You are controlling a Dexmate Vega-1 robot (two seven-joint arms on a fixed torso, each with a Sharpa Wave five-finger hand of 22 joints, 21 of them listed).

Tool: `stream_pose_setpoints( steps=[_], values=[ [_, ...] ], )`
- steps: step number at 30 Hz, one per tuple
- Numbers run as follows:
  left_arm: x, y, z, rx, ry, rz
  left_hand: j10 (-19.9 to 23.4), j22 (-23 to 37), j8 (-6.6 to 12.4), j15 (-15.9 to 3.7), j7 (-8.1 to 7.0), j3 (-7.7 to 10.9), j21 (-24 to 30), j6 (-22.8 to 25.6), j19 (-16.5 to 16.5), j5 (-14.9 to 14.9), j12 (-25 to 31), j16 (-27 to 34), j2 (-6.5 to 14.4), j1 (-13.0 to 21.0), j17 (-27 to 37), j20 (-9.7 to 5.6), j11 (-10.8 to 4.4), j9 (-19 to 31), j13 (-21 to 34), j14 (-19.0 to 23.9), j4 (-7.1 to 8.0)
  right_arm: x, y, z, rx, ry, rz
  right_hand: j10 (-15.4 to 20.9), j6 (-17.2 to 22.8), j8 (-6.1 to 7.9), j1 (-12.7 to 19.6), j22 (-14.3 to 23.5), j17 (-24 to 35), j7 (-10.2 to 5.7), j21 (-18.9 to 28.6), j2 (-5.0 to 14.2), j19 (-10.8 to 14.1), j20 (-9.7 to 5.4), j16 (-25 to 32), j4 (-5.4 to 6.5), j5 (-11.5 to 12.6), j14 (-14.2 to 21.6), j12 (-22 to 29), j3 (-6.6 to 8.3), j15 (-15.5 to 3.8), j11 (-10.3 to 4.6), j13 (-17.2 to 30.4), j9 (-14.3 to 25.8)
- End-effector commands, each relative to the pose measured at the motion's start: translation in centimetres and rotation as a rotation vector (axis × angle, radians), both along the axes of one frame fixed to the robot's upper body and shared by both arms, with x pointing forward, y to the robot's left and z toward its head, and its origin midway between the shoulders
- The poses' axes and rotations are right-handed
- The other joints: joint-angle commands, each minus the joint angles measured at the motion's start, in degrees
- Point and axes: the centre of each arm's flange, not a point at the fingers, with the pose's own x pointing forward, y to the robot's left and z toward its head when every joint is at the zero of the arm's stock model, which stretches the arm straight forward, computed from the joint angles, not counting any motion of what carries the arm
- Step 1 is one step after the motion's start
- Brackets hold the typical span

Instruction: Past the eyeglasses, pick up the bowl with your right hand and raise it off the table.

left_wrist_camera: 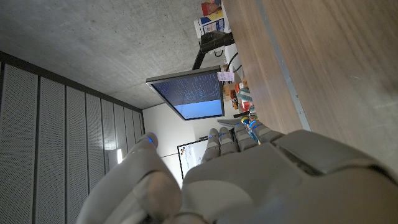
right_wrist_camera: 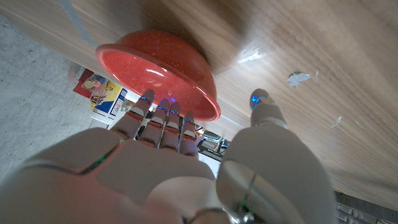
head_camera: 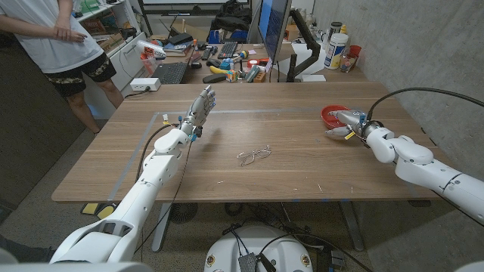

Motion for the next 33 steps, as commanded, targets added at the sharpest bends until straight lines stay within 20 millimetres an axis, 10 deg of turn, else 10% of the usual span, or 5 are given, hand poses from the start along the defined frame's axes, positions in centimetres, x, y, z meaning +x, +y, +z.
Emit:
stream_pose_setpoints(
  steps=[1,33],
  values=[
    [0.1,0.3,-0.1,-0.003,0.003,0.003,-0.01,0.29,0.11,0.33,0.34,-0.14,0.15,0.59,-0.46,-0.22,0.17,0.09,0.17,0.43,0.24,-2.96,-0.18,0.09,0.28,-0.39,-0.11,0.5,-0.1,-0.1,-0.003,0.004,-0.016,0.75,0.83,0.27,0.8,0.21,0.31,0.06,-0.24,0.0,0.83,0.08,-0.01,0.34,0.45,0.66,0.34,0.19,-0.16,-0.24,0.32,0.29],
    [0.3,0.2,0.1,0.008,0.011,0.008,-0.03,0.29,0.11,0.32,0.19,-0.51,0.11,0.77,-0.63,-0.24,0.18,0.11,0.27,0.53,0.24,-2.53,-0.22,0.1,0.28,-0.4,-0.09,1.6,-1.1,-0.9,0.045,-0.019,-0.04,6.01,8.55,1.97,3.87,0.29,0.28,-2.71,-0.25,1.77,3.86,-0.45,0.05,0.56,0.91,4.8,1.45,0.67,-2.36,-1.44,0.29,0.72]
  ],
)
